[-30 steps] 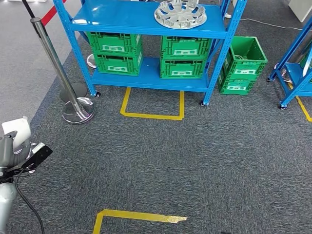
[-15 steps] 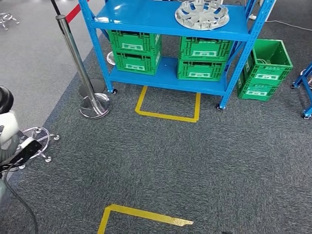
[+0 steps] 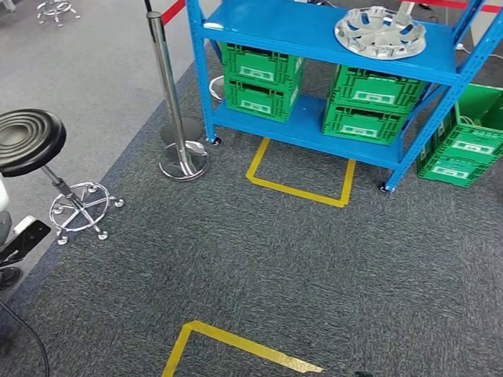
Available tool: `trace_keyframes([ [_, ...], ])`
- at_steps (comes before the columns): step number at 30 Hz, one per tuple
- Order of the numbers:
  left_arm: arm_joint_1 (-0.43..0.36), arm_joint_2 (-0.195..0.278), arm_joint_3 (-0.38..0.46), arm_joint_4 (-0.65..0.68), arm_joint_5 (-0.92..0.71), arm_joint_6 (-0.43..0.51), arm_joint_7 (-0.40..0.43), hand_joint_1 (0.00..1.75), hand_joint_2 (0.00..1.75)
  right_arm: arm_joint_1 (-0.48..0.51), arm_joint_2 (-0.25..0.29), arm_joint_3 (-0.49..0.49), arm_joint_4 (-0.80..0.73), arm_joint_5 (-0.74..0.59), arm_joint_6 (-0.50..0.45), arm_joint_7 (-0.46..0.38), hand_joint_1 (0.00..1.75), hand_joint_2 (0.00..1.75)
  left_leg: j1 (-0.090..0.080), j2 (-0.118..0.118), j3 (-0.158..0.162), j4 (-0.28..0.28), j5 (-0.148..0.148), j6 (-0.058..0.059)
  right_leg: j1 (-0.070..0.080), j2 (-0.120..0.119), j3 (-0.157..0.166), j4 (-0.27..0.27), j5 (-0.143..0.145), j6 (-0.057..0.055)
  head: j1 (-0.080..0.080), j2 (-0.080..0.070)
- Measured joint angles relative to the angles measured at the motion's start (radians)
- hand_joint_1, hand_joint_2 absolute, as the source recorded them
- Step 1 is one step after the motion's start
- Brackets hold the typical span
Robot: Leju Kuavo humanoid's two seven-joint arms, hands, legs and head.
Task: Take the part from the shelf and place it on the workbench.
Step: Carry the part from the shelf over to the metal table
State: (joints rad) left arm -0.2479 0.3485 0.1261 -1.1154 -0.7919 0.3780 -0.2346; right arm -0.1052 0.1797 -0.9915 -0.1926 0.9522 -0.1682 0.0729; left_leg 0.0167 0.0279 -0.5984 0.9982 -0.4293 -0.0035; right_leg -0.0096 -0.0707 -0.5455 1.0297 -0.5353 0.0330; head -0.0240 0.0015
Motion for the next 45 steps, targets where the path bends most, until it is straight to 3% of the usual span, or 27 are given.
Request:
trace_keyframes([
  [3,-0.002,-0.001,0.000,-0.001,0.000,-0.001,0.000,1.75,1.75,0.002,0.000,0.000,0.000,0.000,0.000,0.000,0.00,0.00,-0.003,-0.028,0.000,-0.001,0.000,0.014,-0.001,0.060,-0.095,0.194,-0.091,0.000,0.004,0.000],
  [4,0.000,-0.003,0.000,-0.001,0.000,-0.001,0.000,1.75,1.75,0.003,0.000,0.000,0.000,0.000,0.000,0.000,0.00,0.00,-0.006,-0.038,0.000,-0.001,-0.001,0.016,0.000,0.066,-0.125,0.248,-0.105,-0.002,0.004,0.000],
  [5,0.002,-0.004,0.000,-0.001,0.000,-0.001,0.000,1.75,1.75,0.004,0.000,0.000,0.000,0.000,0.000,0.000,0.00,0.00,-0.008,-0.050,0.000,-0.001,-0.001,0.017,0.001,0.069,-0.142,0.269,-0.100,-0.005,0.005,0.000],
  [6,0.003,-0.004,0.000,-0.001,0.000,-0.001,0.000,1.75,1.75,0.005,0.000,0.000,0.000,0.000,0.000,0.000,0.00,0.00,-0.011,-0.061,0.002,0.000,-0.002,0.017,0.002,0.071,-0.138,0.247,-0.074,-0.011,0.004,0.000],
  [8,0.004,-0.005,0.000,-0.001,0.001,-0.001,0.001,1.75,1.75,0.004,-0.001,0.000,0.000,0.000,0.000,0.000,0.00,0.00,-0.014,-0.082,0.005,0.000,-0.003,0.017,0.005,0.094,-0.086,0.118,0.006,-0.026,0.004,0.000],
  [10,0.004,-0.007,0.000,-0.002,0.002,-0.001,0.001,1.75,1.75,0.002,-0.002,-0.001,0.000,0.000,0.000,0.000,0.00,0.00,-0.016,-0.101,0.003,0.003,-0.003,0.012,0.005,0.122,-0.033,0.005,0.049,-0.037,0.004,0.000],
  [11,0.005,-0.008,0.000,-0.002,0.003,-0.001,0.001,1.75,1.75,0.001,-0.003,-0.001,0.000,-0.001,0.000,0.000,0.00,0.00,-0.014,-0.109,0.000,0.003,-0.001,0.008,0.006,0.129,-0.022,-0.015,0.050,-0.039,0.004,0.000],
  [13,0.010,-0.007,0.000,-0.003,0.003,-0.002,0.001,1.75,1.75,0.001,-0.002,-0.001,0.000,-0.001,0.001,0.000,0.00,0.00,-0.011,-0.123,-0.006,0.004,0.002,-0.004,0.006,0.117,-0.016,-0.023,0.051,-0.039,0.004,0.000],
  [15,0.012,-0.003,0.003,-0.005,0.003,-0.002,0.001,1.75,1.75,0.001,0.000,-0.001,0.000,0.000,0.001,0.000,0.00,0.00,-0.010,-0.102,-0.018,0.028,-0.017,-0.015,0.003,0.101,-0.011,-0.031,0.055,-0.046,0.001,0.000],
  [18,0.005,0.001,0.005,-0.006,0.004,-0.002,0.002,1.75,1.75,0.002,0.001,-0.001,0.000,0.001,0.002,0.000,0.00,0.00,-0.006,-0.047,-0.094,0.190,-0.100,-0.031,0.001,0.074,-0.007,-0.035,0.055,-0.053,-0.004,0.000],
  [20,0.007,0.000,0.006,-0.006,0.004,-0.002,0.003,1.75,1.75,0.002,0.001,-0.001,0.000,0.002,0.002,0.000,0.00,0.00,0.000,-0.036,-0.138,0.276,-0.122,-0.038,0.001,0.055,-0.005,-0.035,0.052,-0.053,-0.004,0.000],
  [21,0.008,0.000,0.006,-0.006,0.004,-0.002,0.004,1.75,1.75,0.003,0.001,-0.001,0.000,0.002,0.002,0.000,0.00,0.00,0.003,-0.033,-0.134,0.268,-0.105,-0.040,0.001,0.047,-0.004,-0.034,0.050,-0.051,-0.004,0.000],
  [22,0.009,0.000,0.007,-0.006,0.004,-0.002,0.004,1.75,1.75,0.003,0.002,-0.001,0.000,0.002,0.003,0.000,0.00,0.00,0.005,-0.029,-0.110,0.223,-0.073,-0.041,0.001,0.039,-0.001,-0.034,0.048,-0.048,-0.004,0.000],
  [23,0.008,0.001,0.008,-0.006,0.004,-0.002,0.004,1.75,1.75,0.002,0.002,-0.001,0.000,0.002,0.003,0.000,0.00,0.00,0.005,-0.018,-0.074,0.155,-0.037,-0.041,0.001,0.032,0.003,-0.034,0.045,-0.045,-0.004,0.000],
  [25,0.002,0.002,0.008,-0.006,0.004,-0.004,0.005,1.75,1.75,0.001,0.002,-0.001,0.000,0.004,0.004,0.000,0.00,0.00,0.000,0.006,-0.015,0.041,-0.002,-0.034,0.006,0.018,0.007,-0.032,0.038,-0.034,-0.004,0.000],
  [26,-0.001,0.002,0.008,-0.006,0.004,-0.005,0.006,1.75,1.75,0.001,0.002,-0.001,0.000,0.004,0.004,0.000,0.00,0.00,-0.004,0.013,-0.003,0.015,-0.001,-0.027,0.008,0.012,0.007,-0.031,0.036,-0.029,-0.003,0.000],
  [28,-0.002,0.001,0.008,-0.006,0.004,-0.007,0.007,1.75,1.75,0.000,0.002,-0.001,0.000,0.006,0.005,0.000,0.00,0.00,-0.007,0.004,-0.004,0.009,-0.006,-0.011,0.010,-0.002,0.009,-0.032,0.033,-0.019,0.000,0.000],
  [30,-0.003,0.001,0.008,-0.006,0.003,-0.008,0.008,1.75,1.75,-0.001,0.002,-0.001,0.000,0.008,0.006,0.000,0.00,0.00,-0.006,-0.008,-0.003,0.006,-0.004,0.003,0.008,0.009,0.000,-0.012,0.013,-0.009,0.002,0.000],
  [31,-0.006,0.000,0.008,-0.006,0.003,-0.008,0.009,1.75,1.75,-0.001,0.002,-0.001,0.000,0.009,0.008,0.000,0.00,0.00,-0.004,-0.014,-0.002,0.004,-0.003,0.010,0.007,0.025,-0.017,0.026,-0.010,-0.006,0.004,0.000],
  [34,-0.010,-0.006,0.006,-0.005,0.002,-0.008,0.010,1.75,1.75,0.001,0.002,0.000,0.000,0.013,0.011,0.001,0.00,0.00,-0.007,-0.032,-0.003,0.004,-0.004,0.020,0.007,0.064,-0.118,0.221,-0.094,-0.005,0.009,0.000],
  [35,-0.010,-0.008,0.006,-0.004,0.002,-0.008,0.010,1.75,1.75,0.002,0.002,0.000,0.000,0.013,0.012,0.001,0.00,0.00,-0.009,-0.039,-0.003,0.004,-0.004,0.021,0.007,0.067,-0.142,0.260,-0.098,-0.007,0.009,0.000],
  [36,-0.012,-0.008,0.006,-0.003,0.002,-0.008,0.010,1.75,1.75,0.003,0.002,0.000,0.000,0.014,0.012,0.002,0.00,0.00,-0.012,-0.047,-0.002,0.005,-0.004,0.022,0.008,0.069,-0.149,0.260,-0.081,-0.010,0.009,0.000],
  [37,-0.014,-0.009,0.006,-0.002,0.004,-0.008,0.010,1.75,1.75,0.003,0.002,0.000,0.000,0.015,0.012,0.002,0.00,0.00,-0.013,-0.055,0.000,0.005,-0.005,0.022,0.009,0.072,-0.137,0.221,-0.047,-0.015,0.009,0.000],
  [39,-0.022,-0.008,0.008,-0.002,0.009,-0.008,0.010,1.75,1.75,0.002,0.001,0.000,0.000,0.015,0.013,0.003,0.00,0.00,-0.017,-0.069,0.003,0.005,-0.006,0.021,0.010,0.091,-0.078,0.084,0.030,-0.030,0.008,0.000],
  [40,-0.027,-0.008,0.009,-0.002,0.013,-0.008,0.010,1.75,1.75,0.002,0.001,0.000,0.000,0.015,0.013,0.003,0.00,0.00,-0.018,-0.076,0.003,0.006,-0.006,0.018,0.010,0.101,-0.052,0.028,0.050,-0.035,0.008,0.000],
  [42,-0.031,-0.005,0.011,-0.002,0.020,-0.008,0.010,1.75,1.75,0.001,0.000,0.000,0.000,0.015,0.014,0.001,0.00,0.00,-0.017,-0.086,-0.003,0.007,-0.003,0.009,0.011,0.112,-0.028,-0.016,0.055,-0.040,0.007,0.000],
  [45,-0.030,0.001,0.017,-0.001,0.026,-0.008,0.009,1.75,1.75,0.001,0.002,-0.001,0.000,0.014,0.014,0.001,0.00,0.00,-0.013,-0.087,-0.010,0.017,-0.011,-0.008,0.009,0.096,-0.020,-0.030,0.062,-0.048,0.006,0.000],
])
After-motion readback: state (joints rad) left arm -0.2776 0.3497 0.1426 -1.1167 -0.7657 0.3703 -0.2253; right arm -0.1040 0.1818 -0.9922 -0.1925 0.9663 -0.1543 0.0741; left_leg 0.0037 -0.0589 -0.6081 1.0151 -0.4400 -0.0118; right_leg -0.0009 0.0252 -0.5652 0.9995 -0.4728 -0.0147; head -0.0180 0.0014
